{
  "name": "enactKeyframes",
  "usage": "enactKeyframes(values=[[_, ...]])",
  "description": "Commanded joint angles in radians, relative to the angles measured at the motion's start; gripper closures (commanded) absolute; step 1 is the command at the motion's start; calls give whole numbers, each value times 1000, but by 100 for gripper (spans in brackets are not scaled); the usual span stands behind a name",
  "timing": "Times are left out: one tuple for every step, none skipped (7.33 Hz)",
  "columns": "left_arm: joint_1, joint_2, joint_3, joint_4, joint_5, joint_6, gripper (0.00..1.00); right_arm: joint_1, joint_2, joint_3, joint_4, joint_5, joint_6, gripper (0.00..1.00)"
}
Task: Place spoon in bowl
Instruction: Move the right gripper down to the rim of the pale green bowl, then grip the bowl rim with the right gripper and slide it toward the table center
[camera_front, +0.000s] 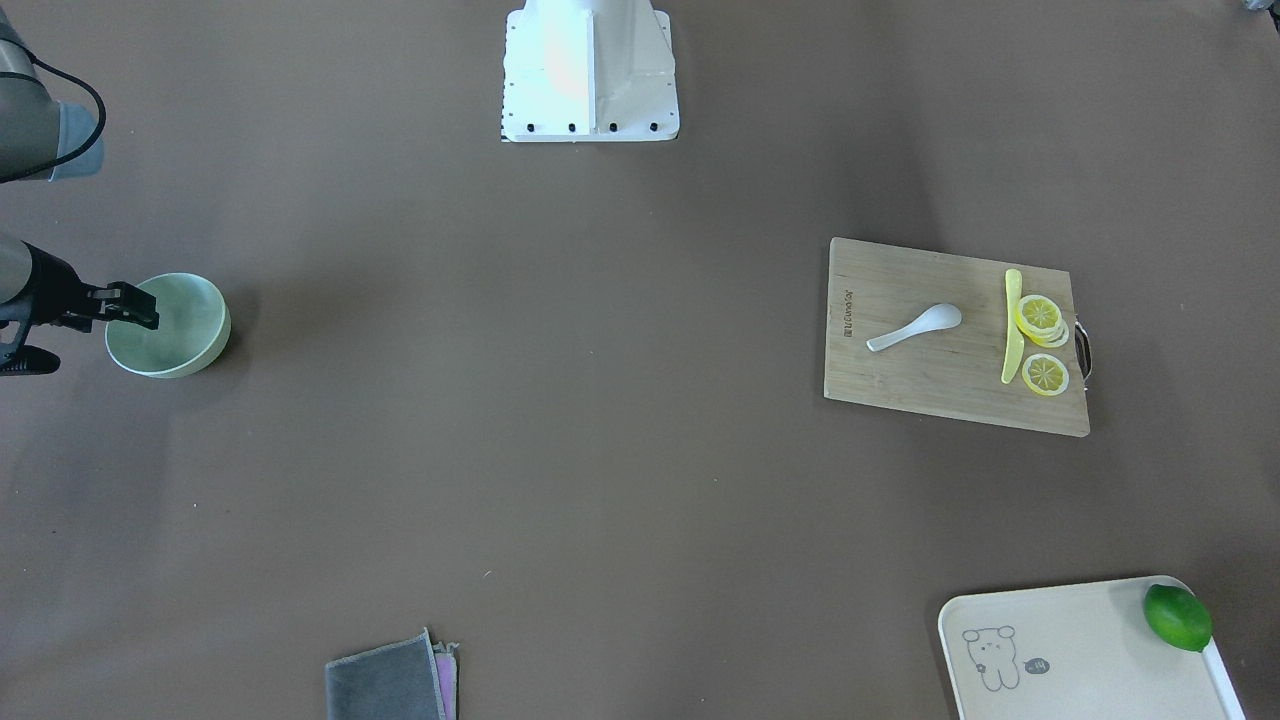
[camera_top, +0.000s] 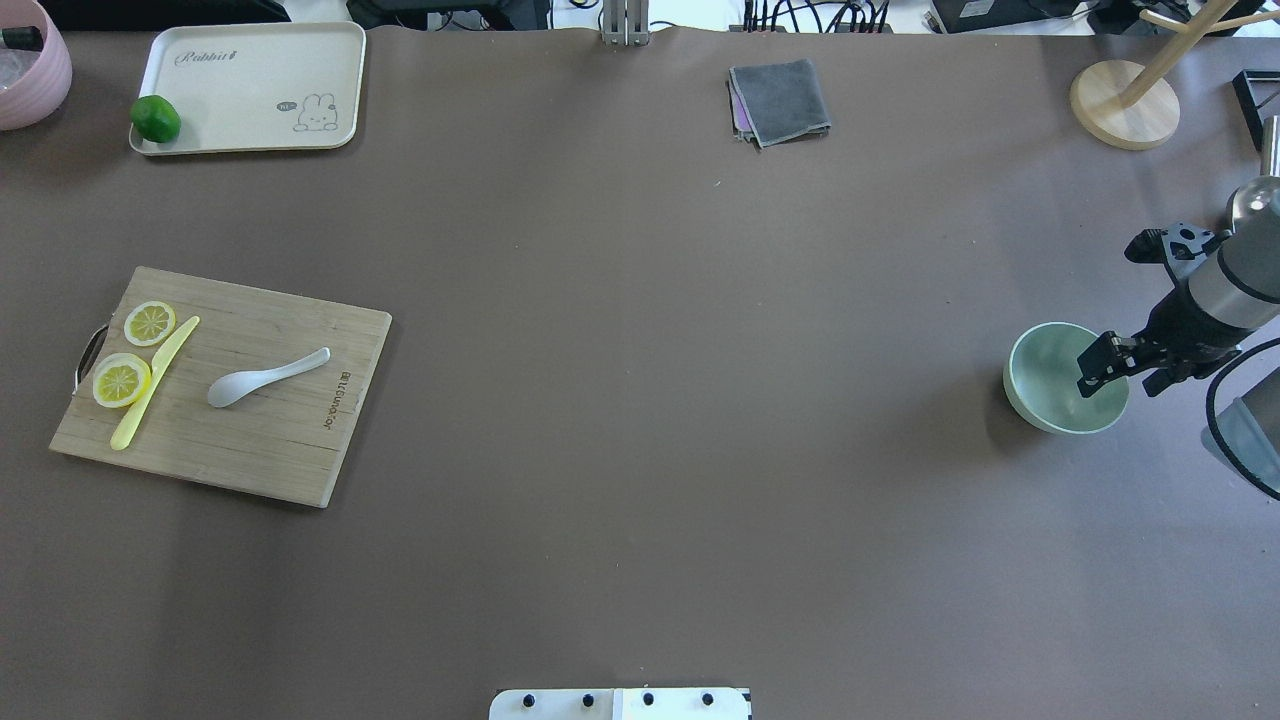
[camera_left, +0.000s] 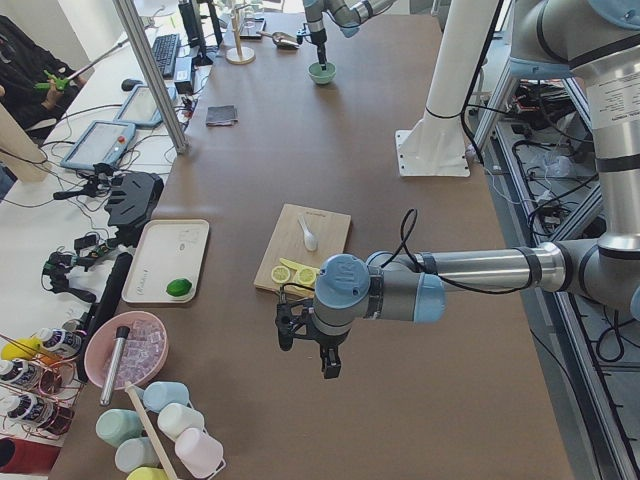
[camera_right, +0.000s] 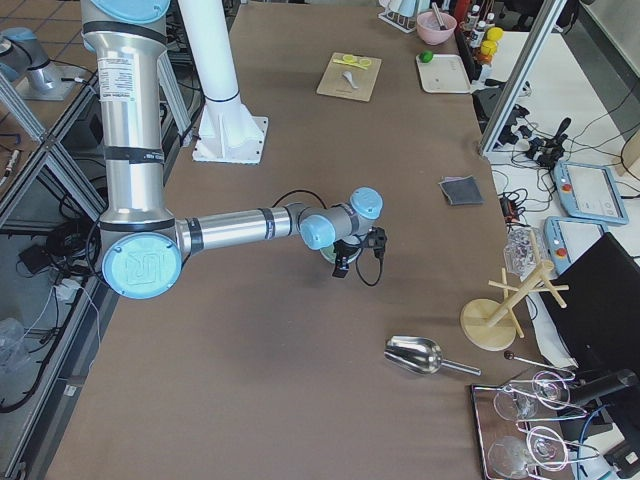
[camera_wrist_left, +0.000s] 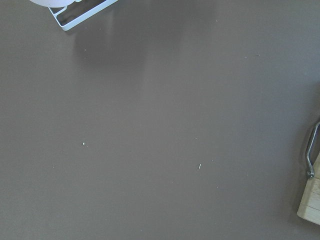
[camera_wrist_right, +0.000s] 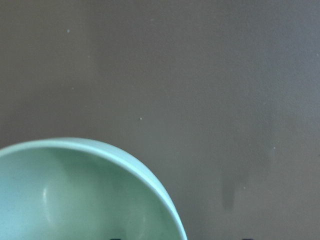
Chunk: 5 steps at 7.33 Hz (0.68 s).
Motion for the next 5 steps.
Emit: enactKeyframes(values=[[0, -1, -1, 0, 0, 0, 2, -1, 6, 9, -2, 18, 4, 100], [0, -3, 1, 0, 0, 0, 2, 2, 8, 12, 0, 76, 23, 100], [-2, -3, -2, 0, 0, 0, 2, 11, 8, 26, 0, 107, 42, 100], [-2, -1, -2, 0, -2, 0, 2, 25, 6, 38, -9, 162, 46, 100], [-2, -7, -1, 1, -2, 0, 2, 48, 8, 37, -5, 240, 115, 100]])
